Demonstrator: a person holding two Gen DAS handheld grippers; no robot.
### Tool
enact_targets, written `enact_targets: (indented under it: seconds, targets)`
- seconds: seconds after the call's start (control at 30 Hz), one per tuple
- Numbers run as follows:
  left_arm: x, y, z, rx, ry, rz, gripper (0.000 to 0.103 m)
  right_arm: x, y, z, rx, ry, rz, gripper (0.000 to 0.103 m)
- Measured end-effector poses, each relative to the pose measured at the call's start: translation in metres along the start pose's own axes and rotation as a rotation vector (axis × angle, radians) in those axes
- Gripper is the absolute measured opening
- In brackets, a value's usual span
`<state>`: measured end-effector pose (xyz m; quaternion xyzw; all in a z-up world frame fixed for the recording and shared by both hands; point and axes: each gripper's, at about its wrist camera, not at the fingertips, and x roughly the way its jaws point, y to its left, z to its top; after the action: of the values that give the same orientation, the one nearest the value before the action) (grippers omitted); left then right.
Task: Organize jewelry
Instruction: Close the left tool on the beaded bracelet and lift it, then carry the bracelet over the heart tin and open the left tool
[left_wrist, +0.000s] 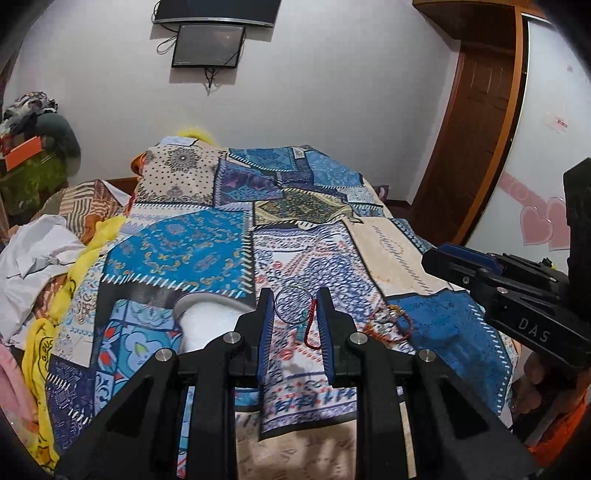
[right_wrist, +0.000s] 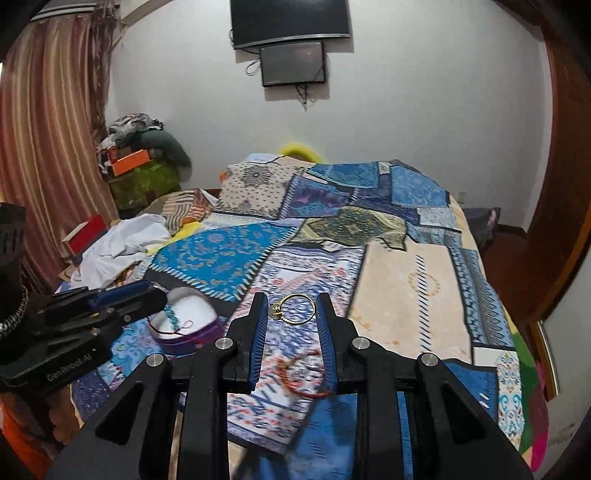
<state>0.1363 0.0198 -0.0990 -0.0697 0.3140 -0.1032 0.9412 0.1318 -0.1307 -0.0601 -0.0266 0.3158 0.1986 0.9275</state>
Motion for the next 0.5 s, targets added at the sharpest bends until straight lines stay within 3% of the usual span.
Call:
enact_targets:
  seconds: [0.5]
  targets:
    - [0.036,0.055,-0.028,-0.073,0.109,0.052,0.022,0.047,0.038,0.0,-0.028,0.075,0.088,0.024]
